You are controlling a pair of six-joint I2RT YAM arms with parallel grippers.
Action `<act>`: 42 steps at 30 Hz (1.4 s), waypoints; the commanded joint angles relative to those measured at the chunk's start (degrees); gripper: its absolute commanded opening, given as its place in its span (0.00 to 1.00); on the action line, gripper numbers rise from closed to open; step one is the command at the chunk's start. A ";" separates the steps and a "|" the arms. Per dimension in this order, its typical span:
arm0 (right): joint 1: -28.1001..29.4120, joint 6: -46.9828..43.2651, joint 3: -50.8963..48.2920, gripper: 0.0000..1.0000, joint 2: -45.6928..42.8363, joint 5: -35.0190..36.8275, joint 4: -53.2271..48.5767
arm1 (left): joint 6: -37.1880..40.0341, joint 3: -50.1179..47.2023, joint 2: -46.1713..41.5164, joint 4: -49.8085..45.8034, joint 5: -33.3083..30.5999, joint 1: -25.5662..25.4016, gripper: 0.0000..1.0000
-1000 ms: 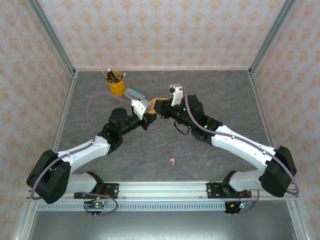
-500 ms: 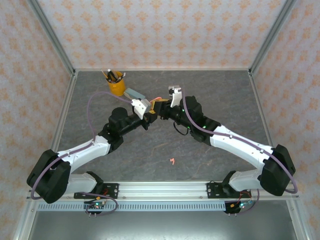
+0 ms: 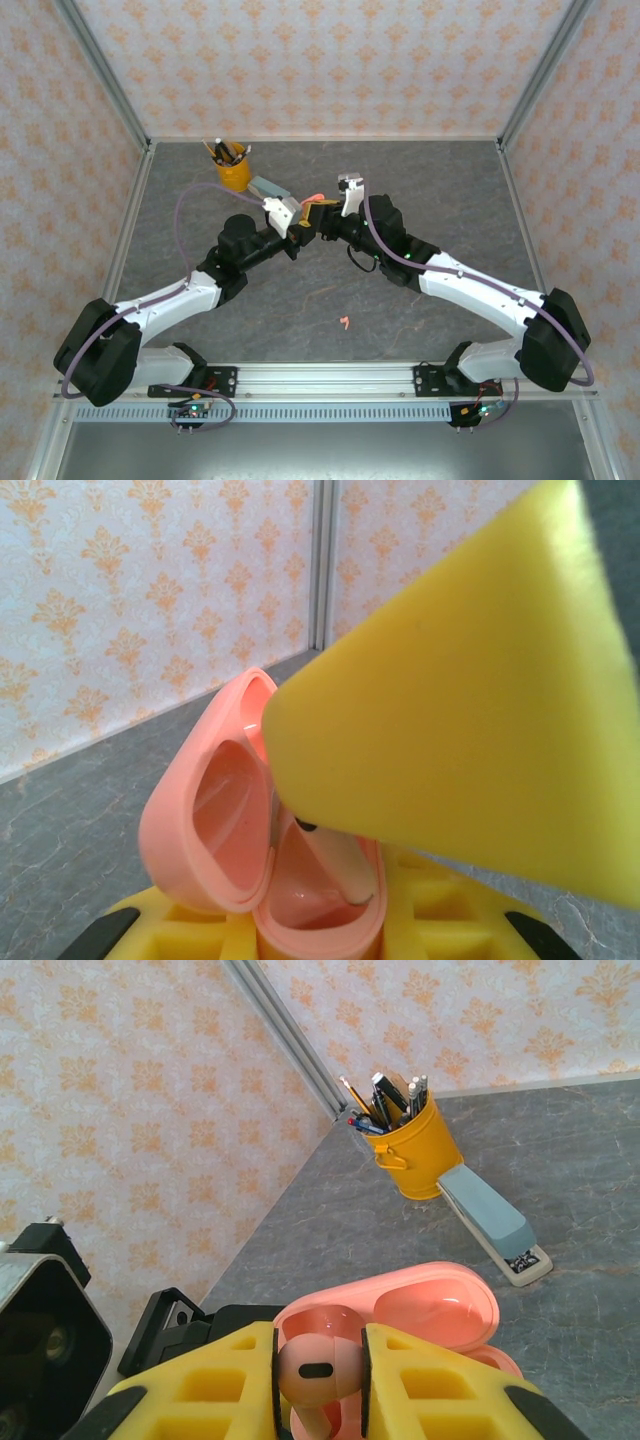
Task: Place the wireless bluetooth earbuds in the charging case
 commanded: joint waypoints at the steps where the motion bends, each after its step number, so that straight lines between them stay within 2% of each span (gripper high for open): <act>1: -0.07 0.19 -0.51 0.23 0.89 1.46 2.86 | -0.24 2.33 0.02 2.16 1.54 -1.03 0.00; 17: -0.07 0.10 -1.68 0.23 2.74 0.94 4.30 | -1.37 2.34 0.46 3.38 0.32 -1.80 0.00; 33: -0.07 -1.64 -6.19 0.22 0.33 -0.04 1.96 | -2.17 2.24 0.41 4.66 -1.10 -1.79 0.00; 42: -0.08 1.48 -5.24 0.32 -0.51 2.21 1.12 | -2.15 2.15 0.29 4.34 -0.35 -2.21 0.00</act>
